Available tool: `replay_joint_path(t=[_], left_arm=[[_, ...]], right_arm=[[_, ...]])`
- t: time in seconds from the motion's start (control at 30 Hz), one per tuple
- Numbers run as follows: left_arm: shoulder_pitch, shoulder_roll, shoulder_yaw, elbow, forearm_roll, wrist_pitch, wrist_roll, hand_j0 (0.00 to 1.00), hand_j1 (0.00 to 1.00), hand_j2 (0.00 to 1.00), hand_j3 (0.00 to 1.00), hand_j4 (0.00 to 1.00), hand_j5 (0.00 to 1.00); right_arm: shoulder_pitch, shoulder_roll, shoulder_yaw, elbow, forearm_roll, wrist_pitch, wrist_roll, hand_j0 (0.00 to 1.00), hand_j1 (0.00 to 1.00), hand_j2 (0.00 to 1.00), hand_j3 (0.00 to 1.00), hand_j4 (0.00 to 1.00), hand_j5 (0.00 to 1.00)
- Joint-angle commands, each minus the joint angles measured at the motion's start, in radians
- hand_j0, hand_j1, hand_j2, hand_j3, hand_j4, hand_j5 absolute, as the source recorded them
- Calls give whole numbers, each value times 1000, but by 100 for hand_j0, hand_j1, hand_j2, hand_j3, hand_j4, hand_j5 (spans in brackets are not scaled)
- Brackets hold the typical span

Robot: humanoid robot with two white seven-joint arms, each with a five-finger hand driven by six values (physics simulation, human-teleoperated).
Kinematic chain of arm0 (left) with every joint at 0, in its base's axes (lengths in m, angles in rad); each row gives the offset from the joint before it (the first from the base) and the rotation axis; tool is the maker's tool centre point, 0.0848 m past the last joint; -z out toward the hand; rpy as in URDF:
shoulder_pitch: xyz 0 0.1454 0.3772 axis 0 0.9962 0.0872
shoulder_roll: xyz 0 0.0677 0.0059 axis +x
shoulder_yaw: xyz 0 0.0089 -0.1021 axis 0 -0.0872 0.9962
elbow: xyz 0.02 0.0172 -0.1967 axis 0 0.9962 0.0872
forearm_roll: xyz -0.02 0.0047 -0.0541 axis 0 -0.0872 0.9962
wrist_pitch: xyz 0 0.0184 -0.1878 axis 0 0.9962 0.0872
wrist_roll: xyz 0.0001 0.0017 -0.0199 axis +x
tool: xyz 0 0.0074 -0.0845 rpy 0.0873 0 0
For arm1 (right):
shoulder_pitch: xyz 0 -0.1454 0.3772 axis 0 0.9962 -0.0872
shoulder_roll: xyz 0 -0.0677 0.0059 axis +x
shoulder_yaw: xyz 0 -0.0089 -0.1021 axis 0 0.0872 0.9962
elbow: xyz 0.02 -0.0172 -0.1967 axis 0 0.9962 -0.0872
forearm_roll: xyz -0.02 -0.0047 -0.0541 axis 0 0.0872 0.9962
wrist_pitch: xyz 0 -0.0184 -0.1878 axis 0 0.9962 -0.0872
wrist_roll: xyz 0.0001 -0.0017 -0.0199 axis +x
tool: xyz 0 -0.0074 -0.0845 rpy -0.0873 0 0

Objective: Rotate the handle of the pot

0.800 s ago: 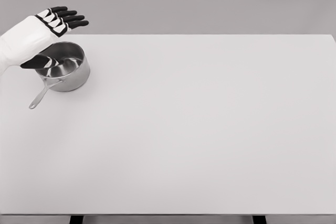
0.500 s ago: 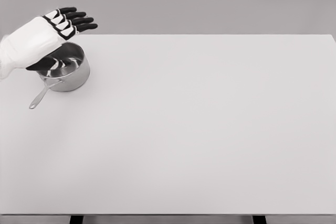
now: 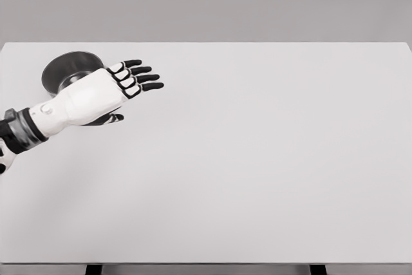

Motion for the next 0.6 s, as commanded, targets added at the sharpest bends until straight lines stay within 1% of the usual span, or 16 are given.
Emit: replay_joint_path(t=[0.0, 0.03, 0.1, 0.17, 0.2, 0.27, 0.33, 0.4, 0.57], left_arm=[[5, -8, 0, 5, -14, 0, 5, 100, 100, 100, 100, 100, 100], [11, -14, 3, 18, -28, 0, 3, 100, 100, 100, 100, 100, 100], [12, -54, 8, 77, -90, 0, 5, 100, 100, 100, 100, 100, 100], [12, -54, 29, 91, -97, 0, 5, 100, 100, 100, 100, 100, 100], [14, -51, 57, 94, -99, 0, 5, 100, 100, 100, 100, 100, 100], [15, -49, 80, 117, -99, 0, 5, 100, 100, 100, 100, 100, 100], [18, -51, 81, 123, -99, 0, 5, 100, 100, 100, 100, 100, 100], [34, -52, 81, 127, -99, 0, 5, 100, 100, 100, 100, 100, 100], [40, -55, 94, 180, -99, 0, 6, 100, 100, 100, 100, 100, 100]], right_arm=[[0, 0, 0, 0, 0, 0, 0, 100, 100, 100, 100, 100, 100], [0, 0, 0, 0, 0, 0, 0, 100, 100, 100, 100, 100, 100], [0, 0, 0, 0, 0, 0, 0, 100, 100, 100, 100, 100, 100], [0, 0, 0, 0, 0, 0, 0, 100, 100, 100, 100, 100, 100], [0, 0, 0, 0, 0, 0, 0, 100, 100, 100, 100, 100, 100], [0, 0, 0, 0, 0, 0, 0, 100, 100, 100, 100, 100, 100], [0, 0, 0, 0, 0, 0, 0, 100, 100, 100, 100, 100, 100], [0, 0, 0, 0, 0, 1, 0, 100, 100, 100, 100, 100, 100], [0, 0, 0, 0, 0, 0, 0, 100, 100, 100, 100, 100, 100]])
